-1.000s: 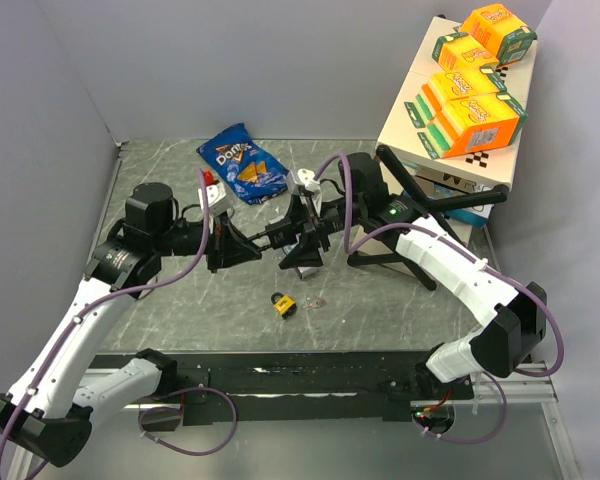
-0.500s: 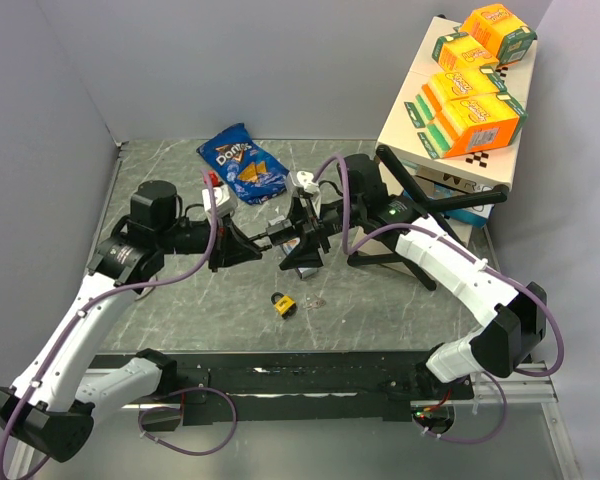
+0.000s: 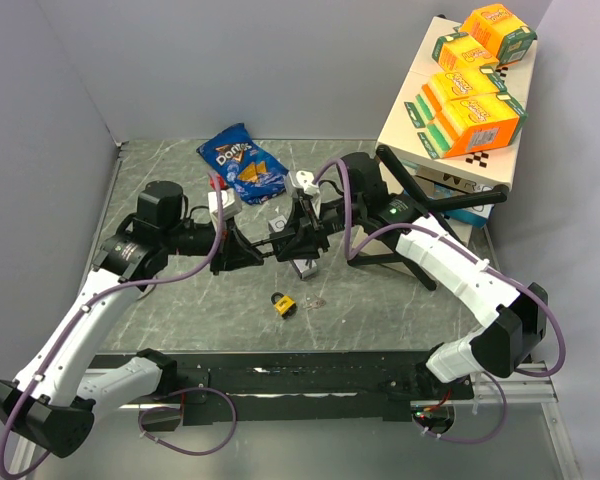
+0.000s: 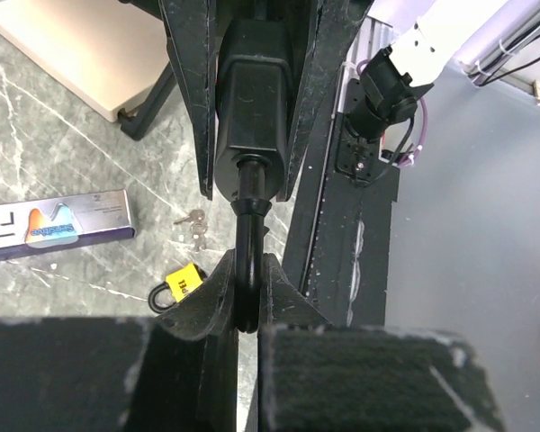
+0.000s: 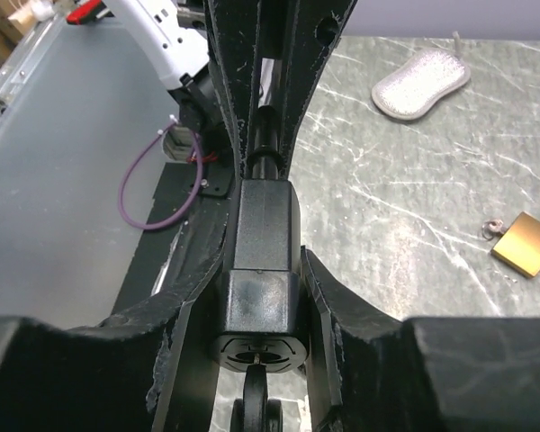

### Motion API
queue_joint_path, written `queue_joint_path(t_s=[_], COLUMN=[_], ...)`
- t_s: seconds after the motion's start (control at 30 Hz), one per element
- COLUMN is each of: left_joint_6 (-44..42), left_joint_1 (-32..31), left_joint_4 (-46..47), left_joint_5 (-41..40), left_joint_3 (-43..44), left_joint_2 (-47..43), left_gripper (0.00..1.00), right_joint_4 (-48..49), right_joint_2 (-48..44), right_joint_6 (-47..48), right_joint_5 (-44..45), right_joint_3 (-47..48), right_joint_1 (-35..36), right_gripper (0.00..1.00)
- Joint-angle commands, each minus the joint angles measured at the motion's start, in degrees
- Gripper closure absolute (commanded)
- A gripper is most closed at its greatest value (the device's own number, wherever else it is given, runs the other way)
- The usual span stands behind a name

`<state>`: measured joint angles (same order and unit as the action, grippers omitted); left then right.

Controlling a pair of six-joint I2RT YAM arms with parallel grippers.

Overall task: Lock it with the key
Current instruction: Lock the lock.

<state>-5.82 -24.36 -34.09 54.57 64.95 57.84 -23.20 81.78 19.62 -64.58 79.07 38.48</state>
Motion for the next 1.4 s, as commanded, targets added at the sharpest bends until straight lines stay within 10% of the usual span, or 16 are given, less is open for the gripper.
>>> queue_joint_path(t_s=[0.0,0.17,1.37], left_joint_6=[3.6,5.4,18.3], left_joint_1=[-0.4,-0.7,-8.7], left_joint_4=[11.6,15.3,40.2], left_joint_5=[3.2,2.3,-2.7], left_joint_3=[2.0,1.5,0.6], left_joint_2=[-0.2,-0.3,8.7], left_gripper=[0.99,0.99,0.99], right_joint_4=[-0.2,0.2,14.8], right_joint_2=[-0.6,0.1,6.7], right_joint_6=[3.6,2.2,-7.9], right_joint_5=[-1.4,-3.7,-4.3], right_joint_3=[1.6,2.1,0.8], right_joint_1=[2.9,3.1,10.9], right_gripper=[0.73,1.0,1.0])
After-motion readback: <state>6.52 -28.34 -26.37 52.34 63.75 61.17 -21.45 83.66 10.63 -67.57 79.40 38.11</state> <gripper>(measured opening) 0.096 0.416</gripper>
